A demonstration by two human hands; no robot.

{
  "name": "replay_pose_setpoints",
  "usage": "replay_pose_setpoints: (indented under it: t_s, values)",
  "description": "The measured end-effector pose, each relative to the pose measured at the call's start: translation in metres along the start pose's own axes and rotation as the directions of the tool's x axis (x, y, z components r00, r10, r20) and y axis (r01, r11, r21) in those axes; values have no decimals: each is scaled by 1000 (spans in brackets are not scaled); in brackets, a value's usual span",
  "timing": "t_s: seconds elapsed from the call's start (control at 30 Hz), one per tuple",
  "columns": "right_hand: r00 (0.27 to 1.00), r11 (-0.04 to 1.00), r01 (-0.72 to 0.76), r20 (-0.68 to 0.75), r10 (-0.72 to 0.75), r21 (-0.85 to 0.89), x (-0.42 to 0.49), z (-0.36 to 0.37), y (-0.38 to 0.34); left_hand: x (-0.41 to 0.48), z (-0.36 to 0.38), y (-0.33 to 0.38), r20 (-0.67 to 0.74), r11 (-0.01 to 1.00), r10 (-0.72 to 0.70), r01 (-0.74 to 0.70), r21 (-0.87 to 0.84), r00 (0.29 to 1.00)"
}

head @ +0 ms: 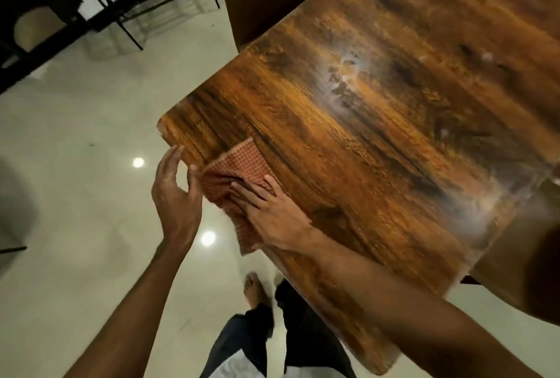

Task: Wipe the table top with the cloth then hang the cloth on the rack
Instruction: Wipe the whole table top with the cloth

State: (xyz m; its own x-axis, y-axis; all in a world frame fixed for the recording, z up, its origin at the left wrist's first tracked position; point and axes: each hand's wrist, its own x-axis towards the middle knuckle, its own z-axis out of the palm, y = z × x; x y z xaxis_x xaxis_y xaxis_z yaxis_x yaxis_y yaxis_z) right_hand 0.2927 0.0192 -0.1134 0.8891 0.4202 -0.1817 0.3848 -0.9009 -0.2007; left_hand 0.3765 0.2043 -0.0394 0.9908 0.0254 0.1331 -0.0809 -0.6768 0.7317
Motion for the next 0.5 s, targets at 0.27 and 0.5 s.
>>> replay_pose_setpoints:
  t_s: [0.27,0.5]
  values:
    - [922,921,-388,6,388,21,-42,12,-30,-70,1,-4,53,999,-24,27,-47,998]
    - [938,939,-343,59,342,12,-126,2,22,-124,-1,15,71,998,-38,41,-50,997]
